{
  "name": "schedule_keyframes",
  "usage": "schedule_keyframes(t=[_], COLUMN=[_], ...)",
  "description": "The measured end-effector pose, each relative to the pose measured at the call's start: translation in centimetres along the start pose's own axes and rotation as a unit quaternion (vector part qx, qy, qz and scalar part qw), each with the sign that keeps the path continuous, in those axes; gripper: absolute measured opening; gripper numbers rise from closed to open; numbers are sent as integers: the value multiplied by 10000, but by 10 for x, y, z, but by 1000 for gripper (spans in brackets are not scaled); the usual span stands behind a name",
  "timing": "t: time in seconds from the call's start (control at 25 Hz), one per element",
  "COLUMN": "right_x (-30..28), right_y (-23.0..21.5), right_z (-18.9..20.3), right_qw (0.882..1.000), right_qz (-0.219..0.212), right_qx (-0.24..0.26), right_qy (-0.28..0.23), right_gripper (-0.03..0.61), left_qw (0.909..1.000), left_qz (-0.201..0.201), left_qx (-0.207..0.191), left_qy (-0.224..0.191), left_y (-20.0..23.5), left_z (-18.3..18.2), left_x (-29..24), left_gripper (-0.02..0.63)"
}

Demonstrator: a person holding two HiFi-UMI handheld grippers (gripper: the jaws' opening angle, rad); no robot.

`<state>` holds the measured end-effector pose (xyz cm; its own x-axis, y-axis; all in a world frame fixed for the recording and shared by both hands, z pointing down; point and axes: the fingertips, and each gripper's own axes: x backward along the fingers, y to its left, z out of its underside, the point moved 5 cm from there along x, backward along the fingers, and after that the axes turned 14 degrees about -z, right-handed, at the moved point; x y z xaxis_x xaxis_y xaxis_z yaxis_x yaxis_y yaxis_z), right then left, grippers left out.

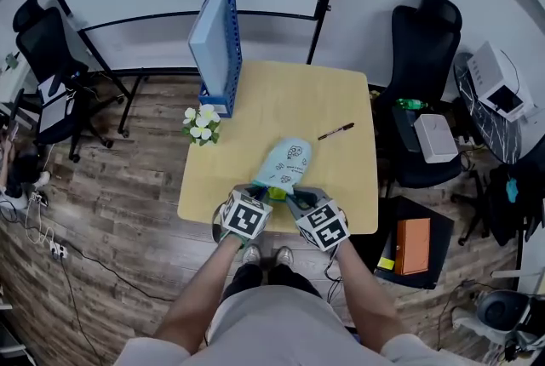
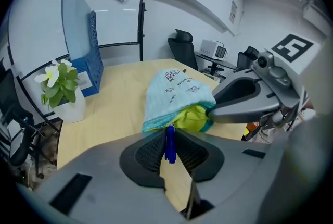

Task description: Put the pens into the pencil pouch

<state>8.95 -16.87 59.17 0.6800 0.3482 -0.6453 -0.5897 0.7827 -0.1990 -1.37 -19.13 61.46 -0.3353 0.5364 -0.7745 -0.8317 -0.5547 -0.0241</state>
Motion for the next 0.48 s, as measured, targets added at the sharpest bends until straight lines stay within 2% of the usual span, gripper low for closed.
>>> schedule_keyframes(t=[0.48], right_x=[5], right_y=[35], right_z=[-2], right_qw=[9969], right_qz=[-652], right_qx=[423], right_qy=[-108], right_gripper=[49], left_qw=[9997], left_qz=[5], left_qx=[195], left_qy=[-129], left_y=[-10], left_z=[-18], left_x=[-20], left_gripper=[64])
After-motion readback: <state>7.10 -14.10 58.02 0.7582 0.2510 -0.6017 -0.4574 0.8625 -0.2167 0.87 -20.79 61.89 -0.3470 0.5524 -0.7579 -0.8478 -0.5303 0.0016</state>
